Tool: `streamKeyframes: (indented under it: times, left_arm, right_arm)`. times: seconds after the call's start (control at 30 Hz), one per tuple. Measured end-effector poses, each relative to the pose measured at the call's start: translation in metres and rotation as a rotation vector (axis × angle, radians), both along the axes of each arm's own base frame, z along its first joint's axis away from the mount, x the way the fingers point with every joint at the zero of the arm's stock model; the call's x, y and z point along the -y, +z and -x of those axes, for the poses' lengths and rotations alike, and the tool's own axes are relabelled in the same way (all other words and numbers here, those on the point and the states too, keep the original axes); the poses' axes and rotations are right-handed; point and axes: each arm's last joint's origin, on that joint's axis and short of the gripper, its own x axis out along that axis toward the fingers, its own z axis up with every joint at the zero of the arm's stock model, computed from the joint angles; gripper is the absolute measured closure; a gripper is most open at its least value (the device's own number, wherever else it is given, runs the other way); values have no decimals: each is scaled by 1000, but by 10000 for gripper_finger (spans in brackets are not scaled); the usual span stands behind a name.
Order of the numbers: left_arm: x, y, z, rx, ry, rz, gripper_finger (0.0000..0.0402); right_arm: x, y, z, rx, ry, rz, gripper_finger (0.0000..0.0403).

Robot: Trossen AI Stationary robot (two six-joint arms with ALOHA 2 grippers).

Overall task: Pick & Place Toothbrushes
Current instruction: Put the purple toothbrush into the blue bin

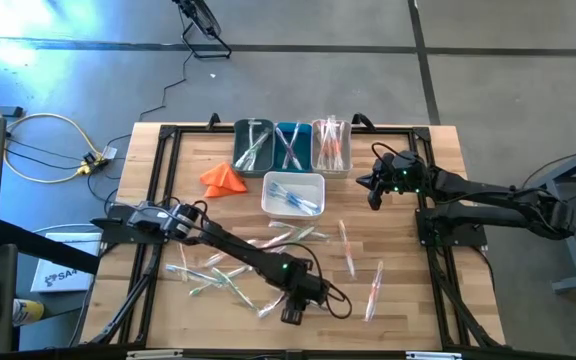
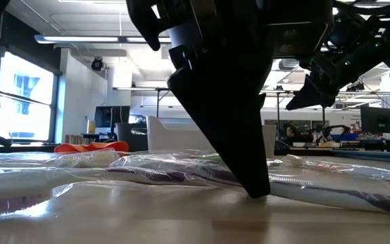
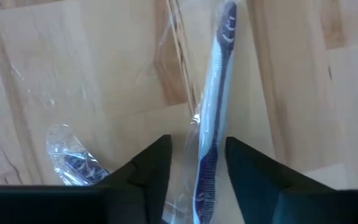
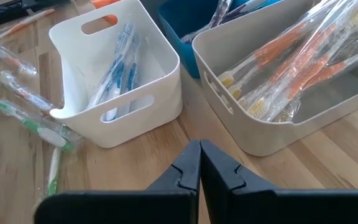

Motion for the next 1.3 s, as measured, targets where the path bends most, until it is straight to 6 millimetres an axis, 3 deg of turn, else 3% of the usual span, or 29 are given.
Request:
streamKeyframes:
  times: [0.33,0.7,1.07,1.3]
  left_arm:
    - [-1,1,-1,-3,6,-6,338]
    - [0,5,0,-8,21,34,374]
    - [-6,57,9,60,50,113,375]
    - [-34,106,22,93,111,121,375]
  right_arm:
    - [0,0,0,0,0,0,401]
    - [0,0,0,-1,-3,2,401]
    - [0,0,0,-1,-3,2,401]
    - [0,0,0,-1,-3,2,401]
